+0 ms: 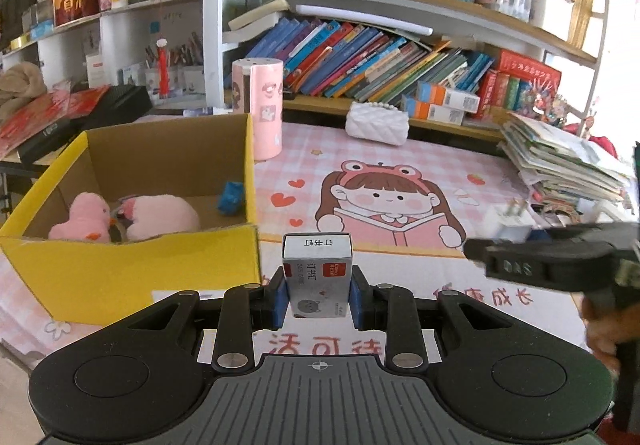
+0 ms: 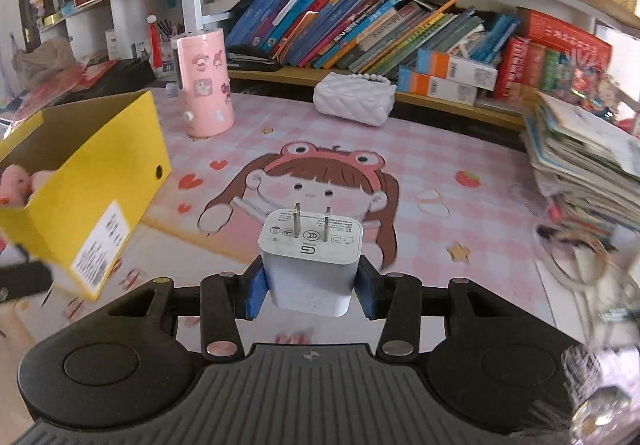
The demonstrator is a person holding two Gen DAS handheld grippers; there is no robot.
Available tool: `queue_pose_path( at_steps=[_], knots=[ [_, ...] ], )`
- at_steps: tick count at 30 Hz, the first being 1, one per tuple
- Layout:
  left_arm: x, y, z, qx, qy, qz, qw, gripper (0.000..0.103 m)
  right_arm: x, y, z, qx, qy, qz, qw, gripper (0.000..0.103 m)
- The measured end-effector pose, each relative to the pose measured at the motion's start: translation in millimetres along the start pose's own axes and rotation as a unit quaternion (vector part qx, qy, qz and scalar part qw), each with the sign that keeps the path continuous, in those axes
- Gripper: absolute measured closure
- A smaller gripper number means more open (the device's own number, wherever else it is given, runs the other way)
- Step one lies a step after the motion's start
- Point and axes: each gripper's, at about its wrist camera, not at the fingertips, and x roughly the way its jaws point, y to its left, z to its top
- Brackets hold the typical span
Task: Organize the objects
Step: 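Carry the small box and charger over the yellow box with both tools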
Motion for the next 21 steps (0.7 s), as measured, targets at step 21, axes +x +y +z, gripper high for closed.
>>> queue_pose_path(
  at_steps=[21],
  knots=[
    [-86, 98, -57, -0.035, 0.007, -0.003, 0.9994, 0.075, -89, 128, -68, -0.017, 0.009, 0.007, 1.0, 0.061]
  ],
)
